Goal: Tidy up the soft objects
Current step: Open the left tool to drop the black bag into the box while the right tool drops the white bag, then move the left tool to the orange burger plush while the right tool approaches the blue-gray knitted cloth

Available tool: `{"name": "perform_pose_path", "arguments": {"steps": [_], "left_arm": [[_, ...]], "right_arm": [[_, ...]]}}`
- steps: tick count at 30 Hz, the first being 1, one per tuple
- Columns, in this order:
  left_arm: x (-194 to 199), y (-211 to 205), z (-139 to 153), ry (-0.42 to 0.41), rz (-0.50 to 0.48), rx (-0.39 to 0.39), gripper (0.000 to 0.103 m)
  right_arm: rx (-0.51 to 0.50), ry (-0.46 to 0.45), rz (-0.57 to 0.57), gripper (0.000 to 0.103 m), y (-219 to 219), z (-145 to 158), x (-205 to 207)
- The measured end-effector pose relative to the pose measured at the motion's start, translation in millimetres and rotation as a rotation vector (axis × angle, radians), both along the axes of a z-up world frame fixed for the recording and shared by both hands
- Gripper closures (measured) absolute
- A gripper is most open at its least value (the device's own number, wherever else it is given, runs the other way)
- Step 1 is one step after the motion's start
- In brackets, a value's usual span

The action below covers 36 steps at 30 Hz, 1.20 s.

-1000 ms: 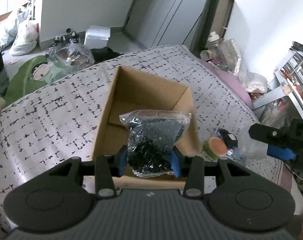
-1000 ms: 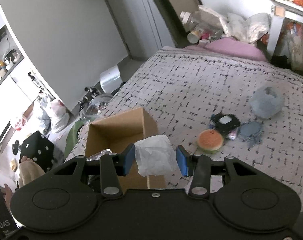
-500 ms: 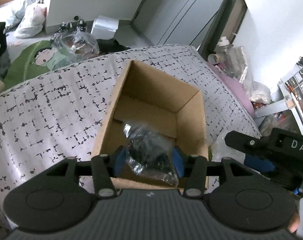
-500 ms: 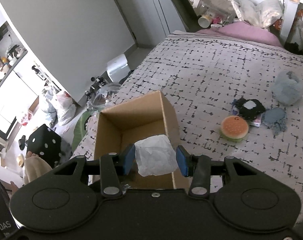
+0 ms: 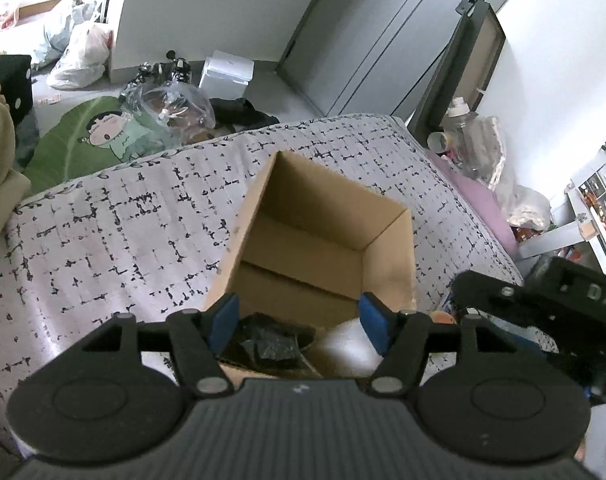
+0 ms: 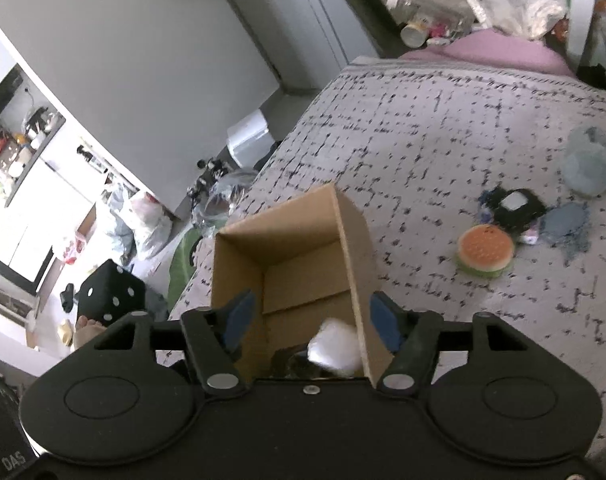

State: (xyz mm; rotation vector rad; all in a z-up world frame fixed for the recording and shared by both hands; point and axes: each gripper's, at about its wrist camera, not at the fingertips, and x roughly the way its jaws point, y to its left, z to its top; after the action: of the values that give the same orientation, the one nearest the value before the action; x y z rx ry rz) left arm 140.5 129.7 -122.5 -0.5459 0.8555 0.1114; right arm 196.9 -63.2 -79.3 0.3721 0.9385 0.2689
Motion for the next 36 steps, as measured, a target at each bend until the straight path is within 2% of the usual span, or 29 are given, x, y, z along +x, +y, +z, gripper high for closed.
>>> {"name": "perform_pose_path", "arguments": {"steps": [3, 9, 16, 20, 29, 31, 32, 36], "left_arm": [[2, -4, 1, -0.001, -0.008, 0.012, 0.030], [3, -12, 3, -0.004, -0.006, 0.052, 0.023], [7, -33, 10, -0.021, -0.038, 0.104, 0.021], [13, -55, 13, -0.025, -0.092, 0.153, 0.021], [15, -100, 30, -0.095, -0.164, 0.176, 0.020], [18, -107, 33, -0.099, -0.163, 0.165, 0.018], [19, -111, 35, -0.102, -0.164, 0.165, 0.013], [24, -130, 39, -0.103, -0.194, 0.228, 0.008]], "right_arm": [[0.000, -0.005, -0.023, 0.038, -17, 3, -4], [-0.020, -0.020, -0.071, 0.032, -57, 6, -12], [-0.011, -0.022, -0.134, 0.026, -107, 6, -18], [0.009, -0.024, -0.161, 0.026, -134, 3, -18], [0.073, -0.037, -0.213, 0.021, -185, -6, -21], [0.096, -0.033, -0.221, 0.021, -194, -11, -21], [0.107, -0.028, -0.222, 0.021, -197, -14, -21], [0.151, -0.023, -0.216, 0.021, -205, -22, -19]]}}
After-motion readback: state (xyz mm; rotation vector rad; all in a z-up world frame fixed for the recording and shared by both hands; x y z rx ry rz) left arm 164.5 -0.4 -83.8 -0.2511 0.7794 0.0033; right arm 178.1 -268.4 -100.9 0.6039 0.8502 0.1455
